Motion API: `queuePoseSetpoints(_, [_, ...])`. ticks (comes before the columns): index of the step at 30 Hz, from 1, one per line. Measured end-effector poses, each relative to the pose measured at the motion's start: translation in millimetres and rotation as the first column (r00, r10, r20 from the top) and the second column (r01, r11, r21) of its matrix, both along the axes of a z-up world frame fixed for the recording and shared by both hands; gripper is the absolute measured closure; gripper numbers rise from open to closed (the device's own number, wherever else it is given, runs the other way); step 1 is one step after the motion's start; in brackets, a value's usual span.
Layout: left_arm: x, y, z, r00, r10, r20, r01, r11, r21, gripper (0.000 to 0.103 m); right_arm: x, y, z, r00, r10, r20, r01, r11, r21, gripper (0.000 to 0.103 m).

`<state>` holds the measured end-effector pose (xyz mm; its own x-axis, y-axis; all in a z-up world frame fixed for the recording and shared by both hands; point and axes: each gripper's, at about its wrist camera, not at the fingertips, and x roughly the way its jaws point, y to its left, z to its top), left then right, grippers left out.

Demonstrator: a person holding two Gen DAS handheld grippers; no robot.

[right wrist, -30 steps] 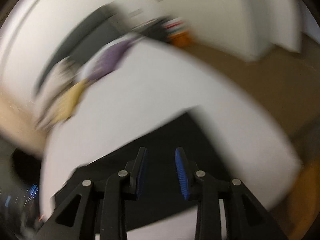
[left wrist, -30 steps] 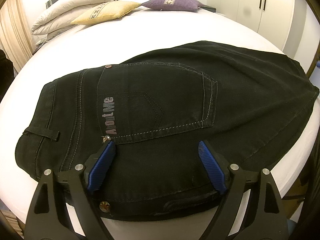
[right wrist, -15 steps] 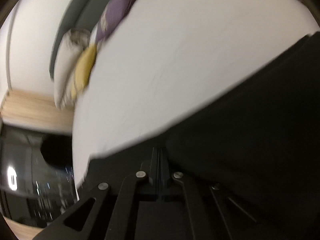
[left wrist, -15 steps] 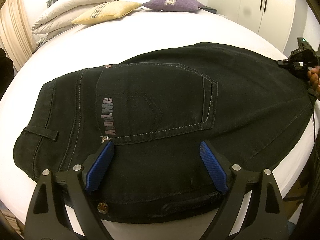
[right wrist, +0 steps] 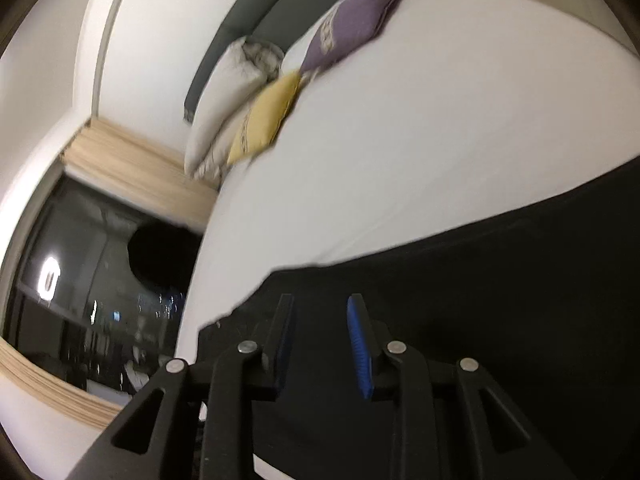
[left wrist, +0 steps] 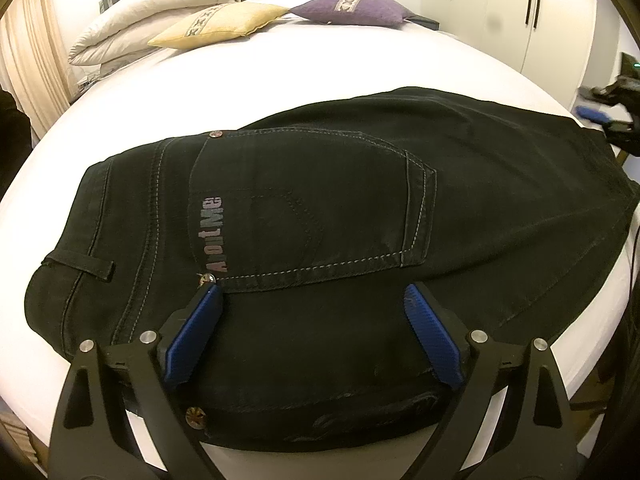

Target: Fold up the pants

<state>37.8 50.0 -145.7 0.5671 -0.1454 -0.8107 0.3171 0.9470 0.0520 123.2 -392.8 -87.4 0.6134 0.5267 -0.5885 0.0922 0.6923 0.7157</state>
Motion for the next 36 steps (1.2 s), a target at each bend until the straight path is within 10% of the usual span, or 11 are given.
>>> queuePoseSetpoints(3, [0.3, 2.0, 0.5, 1.000, -0.002, -0.001, 0.002, 1.000, -0.006, 0.010, 7.0, -29.3, -40.7, 0.983, -0.141, -0.121, 0.131, 0.988, -0.086, 0.081])
queuePoseSetpoints(4, [-0.5, 2.9, 1.1, 1.000, -0.003, 0.000, 0.003, 1.000, -0.008, 0.010, 3.4, -46.5, -47.5, 0.972, -0.202, -0.122, 0.193, 0.978, -0.079, 0.103])
queuePoseSetpoints(8, [-4.7, 7.1, 5.8, 1.000, -0.005, 0.008, 0.005, 1.000, -0.022, 0.010, -17.2, -64.1, -29.2, 0.927, -0.355, -0.118, 0.334, 0.928, -0.166, 0.091])
queuePoseSetpoints(14, [-7.0, 21.5, 39.0, 0.993, 0.020, 0.114, -0.014, 0.999, -0.052, 0.010, 17.2, 37.1, 17.0, 1.000, -0.021, -0.023, 0.019, 0.995, -0.096, 0.071])
queuePoseSetpoints(19, [20.2, 48.7, 34.7, 0.990, 0.096, 0.103, -0.092, 0.995, -0.041, 0.010, 83.2, 171.9, -7.6, 0.952, 0.302, -0.045, -0.299, 0.952, 0.059, 0.067])
queuePoseSetpoints(23, [25.0, 69.7, 5.5, 0.992, 0.127, 0.017, -0.127, 0.991, -0.032, 0.009, 132.3, 222.0, -68.8, 0.928, 0.317, -0.197, -0.306, 0.948, 0.085, 0.068])
queuePoseSetpoints(25, [17.1, 72.4, 3.2, 0.992, 0.126, 0.026, -0.125, 0.992, -0.023, 0.009, 160.9, 211.4, -92.9, 0.941, 0.246, -0.230, -0.235, 0.969, 0.077, 0.103])
queuePoseSetpoints(29, [6.7, 79.7, 1.7, 0.991, 0.127, 0.041, -0.125, 0.990, -0.064, 0.009, 143.5, 166.4, -91.8, 0.976, 0.076, -0.202, -0.065, 0.996, 0.060, 0.103])
queuePoseSetpoints(32, [5.1, 79.2, 5.6, 0.991, 0.123, 0.047, -0.121, 0.991, -0.053, 0.009, 134.6, 172.5, -66.6, 0.985, 0.055, -0.161, -0.063, 0.997, -0.042, 0.087])
queuePoseSetpoints(34, [4.8, 74.3, 5.1, 0.992, 0.116, 0.048, -0.114, 0.993, -0.043, 0.009, 126.2, 186.8, -50.3, 0.990, 0.087, -0.107, -0.087, 0.996, 0.009, 0.052])
queuePoseSetpoints(36, [3.3, 75.1, 3.6, 0.992, 0.119, 0.042, -0.117, 0.992, -0.043, 0.009, 139.8, 201.0, -41.1, 0.984, 0.158, -0.076, -0.154, 0.986, 0.059, 0.045])
